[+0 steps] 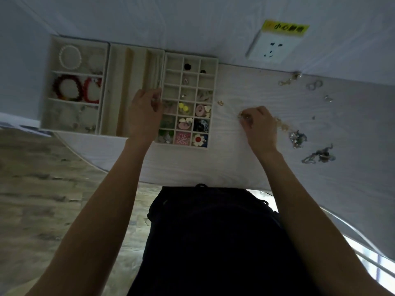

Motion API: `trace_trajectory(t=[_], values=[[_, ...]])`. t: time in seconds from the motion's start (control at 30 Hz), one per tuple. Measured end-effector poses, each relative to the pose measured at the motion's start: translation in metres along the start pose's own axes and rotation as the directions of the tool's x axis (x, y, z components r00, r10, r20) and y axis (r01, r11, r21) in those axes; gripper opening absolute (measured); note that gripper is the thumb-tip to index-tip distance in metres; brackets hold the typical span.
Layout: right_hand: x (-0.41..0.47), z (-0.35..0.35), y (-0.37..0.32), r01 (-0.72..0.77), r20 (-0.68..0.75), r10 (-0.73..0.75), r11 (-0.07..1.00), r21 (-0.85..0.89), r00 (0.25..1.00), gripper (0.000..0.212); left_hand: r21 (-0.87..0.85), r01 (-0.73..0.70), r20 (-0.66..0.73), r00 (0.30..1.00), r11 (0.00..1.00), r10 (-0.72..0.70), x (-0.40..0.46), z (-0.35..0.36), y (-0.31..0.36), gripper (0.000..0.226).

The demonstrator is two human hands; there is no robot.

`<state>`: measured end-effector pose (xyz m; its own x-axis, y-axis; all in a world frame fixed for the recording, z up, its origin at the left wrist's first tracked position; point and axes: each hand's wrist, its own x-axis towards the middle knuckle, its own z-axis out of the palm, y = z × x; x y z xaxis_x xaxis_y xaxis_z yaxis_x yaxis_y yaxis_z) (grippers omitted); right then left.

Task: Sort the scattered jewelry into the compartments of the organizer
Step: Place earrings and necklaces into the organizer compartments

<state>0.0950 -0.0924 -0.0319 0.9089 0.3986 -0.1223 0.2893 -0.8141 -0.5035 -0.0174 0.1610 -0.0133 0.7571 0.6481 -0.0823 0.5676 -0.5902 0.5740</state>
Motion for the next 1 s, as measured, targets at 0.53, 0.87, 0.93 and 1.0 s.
trace_trajectory(t=[0.53, 0.87, 0.93, 1.0], values=[[-0.023, -0.003, 0.006, -0.033, -0.048, 0.034, 0.999, 0.036, 0.998, 0.01, 0.011, -0.02, -0.015, 1.0, 1.0, 0.02, 0.0, 0.001, -0.001, 0.031], [-0.016, 0.002, -0.007, -0.023, 0.036, 0.022, 0.999, 0.043, 0.999, 0.011, 0.008, -0.017, 0.033, 0.999, 1.0, 0.017, 0.002, -0.002, -0.002, 0.032], [-0.014, 0.002, -0.011, -0.022, 0.041, 0.021, 0.999, 0.042, 0.999, 0.011, 0.008, -0.024, 0.045, 0.999, 1.0, 0.024, 0.003, -0.003, -0.002, 0.032], [-0.01, 0.0, -0.018, 0.003, 0.043, -0.007, 0.997, 0.083, 0.999, 0.012, -0.003, -0.025, 0.05, 0.998, 1.0, 0.025, 0.003, -0.003, -0.002, 0.031]])
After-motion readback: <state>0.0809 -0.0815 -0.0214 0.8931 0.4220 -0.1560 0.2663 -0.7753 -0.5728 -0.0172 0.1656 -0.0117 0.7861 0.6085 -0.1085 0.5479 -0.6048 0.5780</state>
